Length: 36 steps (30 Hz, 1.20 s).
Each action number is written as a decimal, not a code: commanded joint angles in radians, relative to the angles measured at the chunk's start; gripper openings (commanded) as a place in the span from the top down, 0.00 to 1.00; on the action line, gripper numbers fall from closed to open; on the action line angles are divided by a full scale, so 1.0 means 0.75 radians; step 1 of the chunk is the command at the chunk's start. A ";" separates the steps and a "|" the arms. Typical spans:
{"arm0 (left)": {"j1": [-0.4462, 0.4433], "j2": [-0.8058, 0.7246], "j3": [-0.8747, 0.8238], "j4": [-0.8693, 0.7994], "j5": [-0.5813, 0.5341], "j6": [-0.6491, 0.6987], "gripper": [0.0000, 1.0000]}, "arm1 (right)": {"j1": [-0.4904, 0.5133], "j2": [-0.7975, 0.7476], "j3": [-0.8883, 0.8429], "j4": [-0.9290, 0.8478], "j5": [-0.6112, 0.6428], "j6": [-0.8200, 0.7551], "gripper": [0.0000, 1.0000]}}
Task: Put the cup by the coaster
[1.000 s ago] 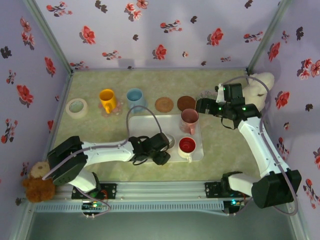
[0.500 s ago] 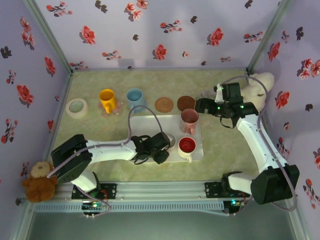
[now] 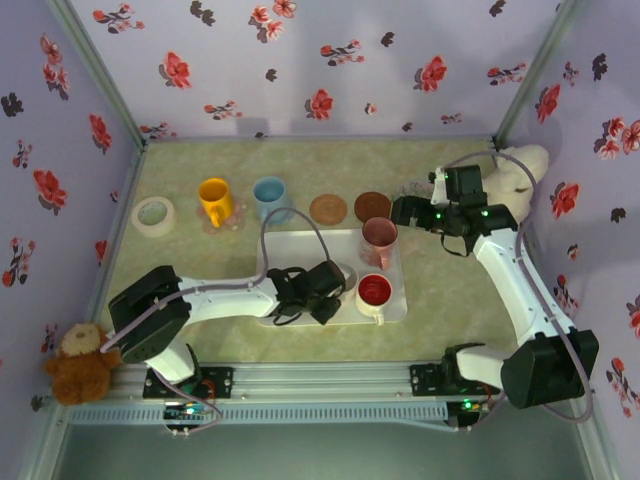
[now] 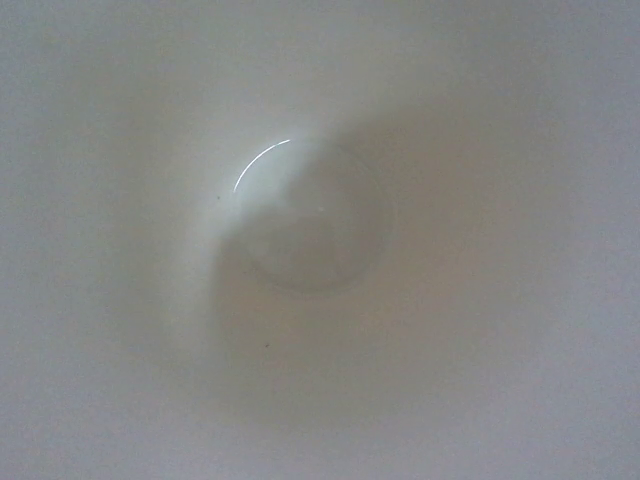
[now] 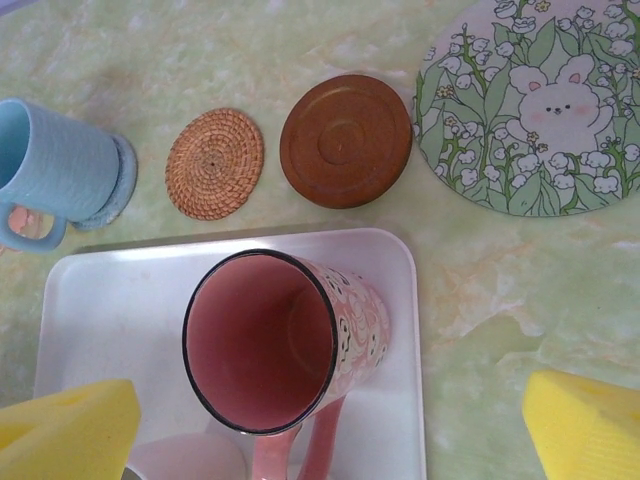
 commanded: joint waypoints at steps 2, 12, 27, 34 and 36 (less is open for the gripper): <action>0.012 0.010 0.034 0.015 0.000 0.000 0.75 | -0.011 0.016 0.042 0.002 0.000 -0.023 0.01; 0.024 -0.036 0.032 -0.019 -0.053 -0.007 1.00 | -0.016 -0.038 0.045 0.037 -0.091 -0.152 0.01; 0.198 -0.148 0.205 -0.113 -0.059 0.074 1.00 | -0.011 -0.103 0.114 0.099 -0.373 -0.336 0.01; 0.304 -0.089 0.394 -0.179 -0.055 0.210 1.00 | 0.014 -0.080 0.133 0.114 -0.424 -0.370 0.01; 0.343 -0.058 0.441 -0.179 -0.049 0.235 1.00 | 0.016 -0.072 0.121 0.154 -0.462 -0.372 0.01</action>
